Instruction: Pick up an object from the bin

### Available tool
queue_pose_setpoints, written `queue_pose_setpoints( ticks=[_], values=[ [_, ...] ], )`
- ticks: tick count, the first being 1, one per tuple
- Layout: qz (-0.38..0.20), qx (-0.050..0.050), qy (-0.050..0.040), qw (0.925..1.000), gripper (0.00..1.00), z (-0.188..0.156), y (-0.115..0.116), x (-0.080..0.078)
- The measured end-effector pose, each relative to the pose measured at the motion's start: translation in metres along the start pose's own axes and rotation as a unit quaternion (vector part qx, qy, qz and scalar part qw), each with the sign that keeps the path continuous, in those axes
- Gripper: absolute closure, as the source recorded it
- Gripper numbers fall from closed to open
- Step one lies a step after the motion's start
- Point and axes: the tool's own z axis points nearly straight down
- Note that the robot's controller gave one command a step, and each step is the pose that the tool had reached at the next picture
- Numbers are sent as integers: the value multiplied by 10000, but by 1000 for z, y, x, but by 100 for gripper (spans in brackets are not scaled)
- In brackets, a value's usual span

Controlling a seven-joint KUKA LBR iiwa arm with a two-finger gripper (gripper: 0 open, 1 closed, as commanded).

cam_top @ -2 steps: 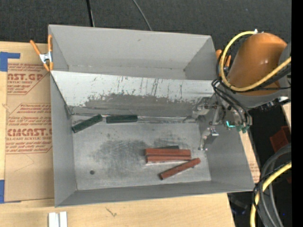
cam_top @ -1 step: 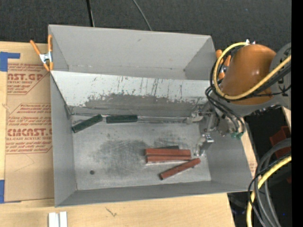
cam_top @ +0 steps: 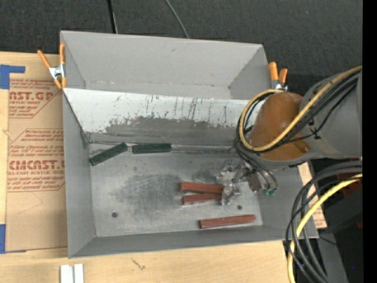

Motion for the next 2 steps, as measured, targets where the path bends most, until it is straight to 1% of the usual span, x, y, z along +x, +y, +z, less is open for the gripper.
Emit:
queue_pose_setpoints(
  ticks=[1, 2],
  values=[
    [0, 1, 0, 10000, 100, 0, 0, 0],
    [36, -4, 32, 10000, 100, -159, -4, 3]
  ],
)
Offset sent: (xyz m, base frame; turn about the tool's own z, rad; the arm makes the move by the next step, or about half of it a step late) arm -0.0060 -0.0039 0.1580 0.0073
